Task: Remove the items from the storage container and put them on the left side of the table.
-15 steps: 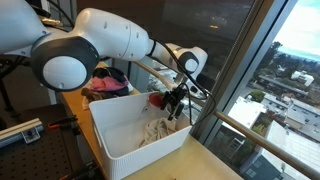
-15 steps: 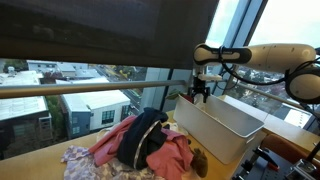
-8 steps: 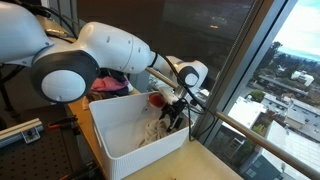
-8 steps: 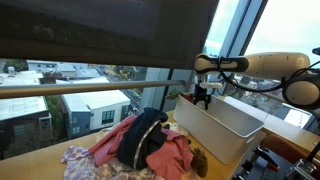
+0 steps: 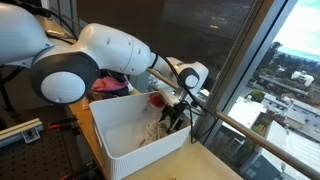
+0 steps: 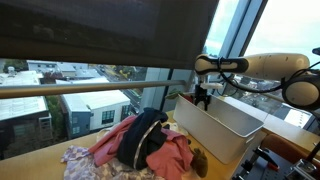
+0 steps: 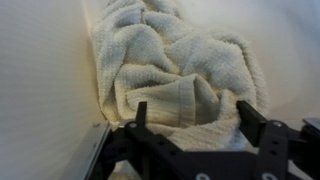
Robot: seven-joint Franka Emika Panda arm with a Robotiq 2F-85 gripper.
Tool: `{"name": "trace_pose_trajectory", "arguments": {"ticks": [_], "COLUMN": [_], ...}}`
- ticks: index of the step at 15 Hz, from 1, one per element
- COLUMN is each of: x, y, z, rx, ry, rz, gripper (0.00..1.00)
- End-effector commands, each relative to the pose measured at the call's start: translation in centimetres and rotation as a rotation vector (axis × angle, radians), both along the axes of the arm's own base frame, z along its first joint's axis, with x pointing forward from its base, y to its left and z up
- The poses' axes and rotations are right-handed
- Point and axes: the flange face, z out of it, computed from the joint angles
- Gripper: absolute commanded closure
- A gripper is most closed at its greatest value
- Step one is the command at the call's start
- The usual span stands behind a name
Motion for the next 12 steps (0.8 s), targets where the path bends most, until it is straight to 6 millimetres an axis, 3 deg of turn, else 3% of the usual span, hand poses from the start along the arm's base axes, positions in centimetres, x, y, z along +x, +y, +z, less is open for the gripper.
{"name": "trace_pose_trajectory", "arguments": {"ticks": [1, 8, 12], "x": [-0.1, -0.2, 0.0], "y": [-0.6, -1.4, -1.1], "z": [-1.4, -1.3, 0.0], "rx": [0.032, 0.065, 0.086], "ry": [-0.011, -0.011, -0.021], "rz": [0.015, 0.035, 0.05], "gripper": [0.42, 0.97, 1.0]}}
